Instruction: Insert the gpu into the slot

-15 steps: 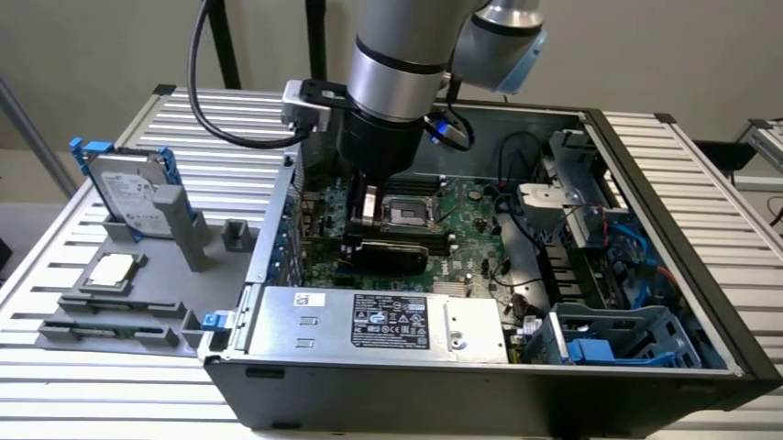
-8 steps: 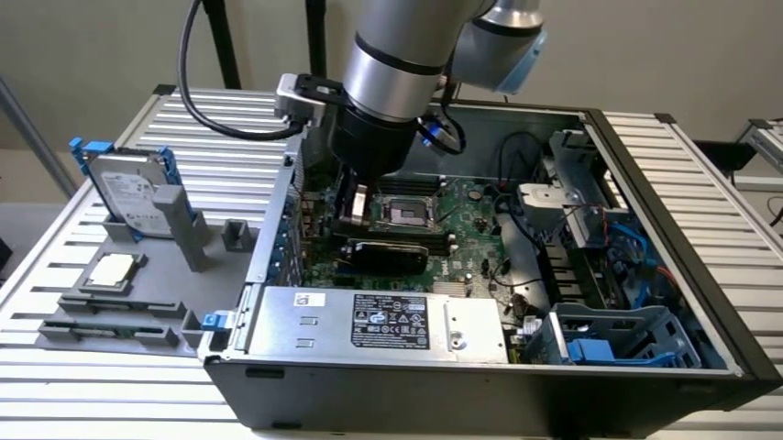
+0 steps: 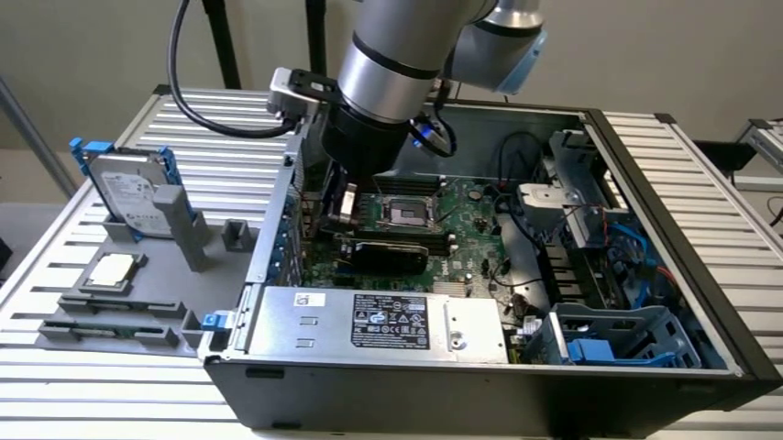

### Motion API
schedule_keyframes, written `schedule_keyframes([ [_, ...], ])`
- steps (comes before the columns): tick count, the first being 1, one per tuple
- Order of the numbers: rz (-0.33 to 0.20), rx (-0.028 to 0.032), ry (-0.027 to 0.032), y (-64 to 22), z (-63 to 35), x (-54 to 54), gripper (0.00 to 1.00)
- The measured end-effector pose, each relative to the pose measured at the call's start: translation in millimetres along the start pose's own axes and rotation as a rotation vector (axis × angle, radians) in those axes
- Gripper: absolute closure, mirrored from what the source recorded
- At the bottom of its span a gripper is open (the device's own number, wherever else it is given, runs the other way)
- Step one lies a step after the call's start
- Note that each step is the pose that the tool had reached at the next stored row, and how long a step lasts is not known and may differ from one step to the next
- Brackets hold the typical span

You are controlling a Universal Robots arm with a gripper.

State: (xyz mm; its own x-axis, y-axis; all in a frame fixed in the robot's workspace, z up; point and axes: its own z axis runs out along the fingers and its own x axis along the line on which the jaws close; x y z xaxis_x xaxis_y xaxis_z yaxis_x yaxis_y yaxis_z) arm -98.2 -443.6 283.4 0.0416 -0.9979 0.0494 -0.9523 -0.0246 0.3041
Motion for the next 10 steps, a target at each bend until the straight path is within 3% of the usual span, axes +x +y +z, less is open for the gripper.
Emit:
schedule_keyframes([
  [3, -0.005, -0.0032, -0.0223, 2.9, 0.9, -0.1, 0.89],
  [4, -0.005, -0.0044, -0.0272, 3.9, 1.2, -0.1, 0.89],
  [10, 0.015, -0.0158, -0.0399, 6.4, 2.0, -0.3, 0.89],
])
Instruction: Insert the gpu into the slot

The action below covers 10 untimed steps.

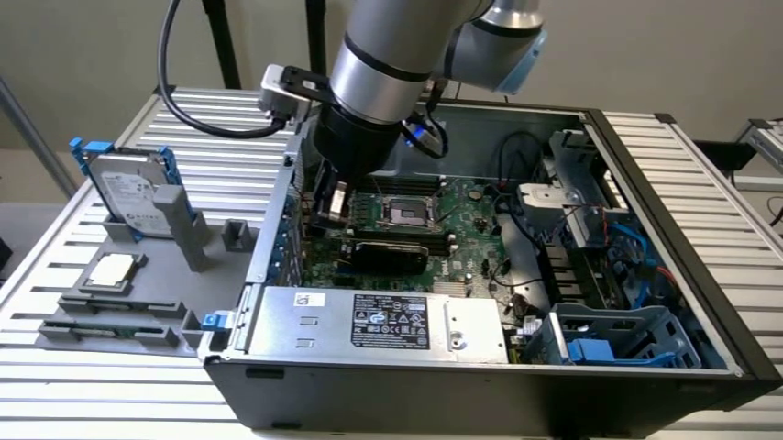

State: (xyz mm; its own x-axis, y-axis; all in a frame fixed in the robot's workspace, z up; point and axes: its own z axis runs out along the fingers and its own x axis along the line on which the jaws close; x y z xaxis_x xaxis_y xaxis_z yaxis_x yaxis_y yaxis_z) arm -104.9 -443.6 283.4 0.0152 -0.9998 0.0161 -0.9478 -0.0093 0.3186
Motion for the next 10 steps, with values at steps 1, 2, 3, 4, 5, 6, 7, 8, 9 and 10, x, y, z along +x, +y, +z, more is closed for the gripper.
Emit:
schedule_keyframes([
  [1, 0.006, -0.0009, -0.0025, 0.1, 0.1, 0.0, 0.89],
  [2, 0.012, -0.0021, -0.0047, 0.3, 0.1, 0.0, 0.89],
  [3, 0.017, -0.0038, -0.0069, 0.4, 0.0, 0.0, 0.89],
  [4, 0.022, -0.0066, -0.0089, 0.6, -0.6, 0.2, 0.89],
  [5, 0.026, -0.0093, -0.0105, 1.0, -1.8, 0.5, 0.89],
  [6, 0.029, -0.0118, -0.0117, 1.5, -3.3, 0.9, 0.89],
  [7, 0.032, -0.0144, -0.0127, 2.0, -4.6, 1.3, 0.89],
  [8, 0.034, -0.0155, -0.0137, 2.2, -5.0, 1.6, 0.89],
  [9, 0.036, -0.0157, -0.0143, 2.2, -5.0, 1.7, 0.89],
  [10, 0.038, -0.0158, -0.0149, 2.2, -5.0, 1.9, 0.89],
])
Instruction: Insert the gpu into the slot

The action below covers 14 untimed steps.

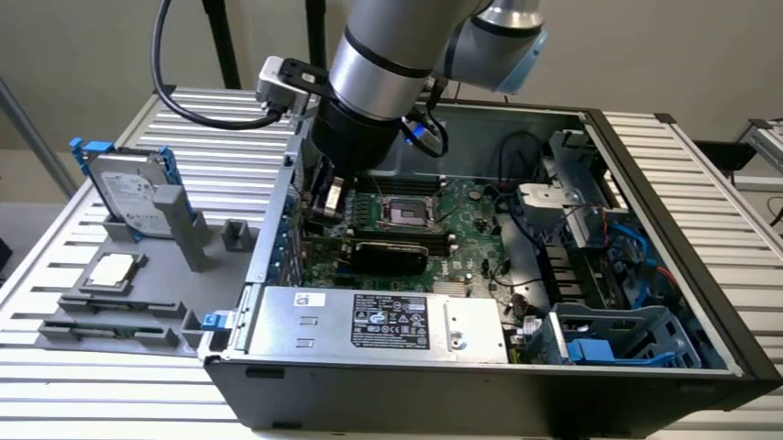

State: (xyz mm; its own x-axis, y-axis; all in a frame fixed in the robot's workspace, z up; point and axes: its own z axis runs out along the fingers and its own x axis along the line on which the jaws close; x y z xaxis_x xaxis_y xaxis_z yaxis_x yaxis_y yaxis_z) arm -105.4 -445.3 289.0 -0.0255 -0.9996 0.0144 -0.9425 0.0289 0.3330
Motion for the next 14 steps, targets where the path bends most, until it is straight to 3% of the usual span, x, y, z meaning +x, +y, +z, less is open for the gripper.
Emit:
schedule_keyframes([
  [14, 0.04, -0.0007, -0.0109, 4.1, 1.5, 2.6, 0.89],
])
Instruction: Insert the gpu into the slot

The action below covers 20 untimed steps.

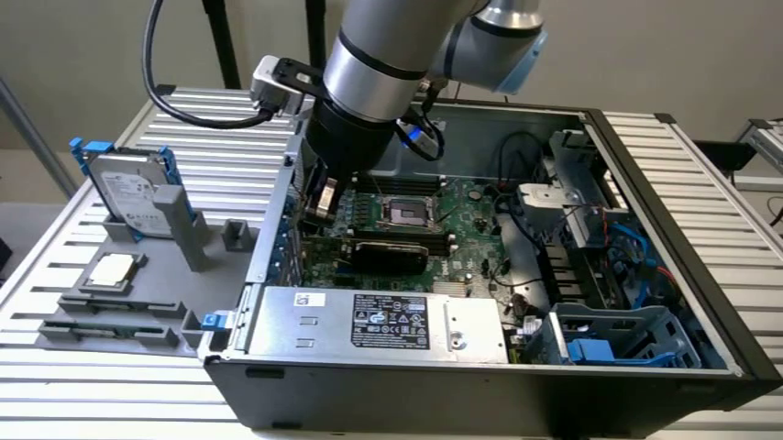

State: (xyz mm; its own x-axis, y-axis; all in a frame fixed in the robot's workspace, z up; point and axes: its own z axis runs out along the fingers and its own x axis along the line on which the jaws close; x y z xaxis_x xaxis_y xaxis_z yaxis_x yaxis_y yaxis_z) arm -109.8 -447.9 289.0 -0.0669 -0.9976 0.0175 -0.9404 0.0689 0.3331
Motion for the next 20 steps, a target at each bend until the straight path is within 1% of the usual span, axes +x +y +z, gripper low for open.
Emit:
schedule_keyframes([
  [14, 0.057, -0.001, -0.02, 1.8, 0.6, -0.7, 0.89],
  [16, 0.061, -0.0011, -0.0219, 1.9, 0.6, -0.7, 0.89],
  [20, 0.065, -0.0012, -0.0232, 2.3, -0.3, -1.2, 0.89],
])
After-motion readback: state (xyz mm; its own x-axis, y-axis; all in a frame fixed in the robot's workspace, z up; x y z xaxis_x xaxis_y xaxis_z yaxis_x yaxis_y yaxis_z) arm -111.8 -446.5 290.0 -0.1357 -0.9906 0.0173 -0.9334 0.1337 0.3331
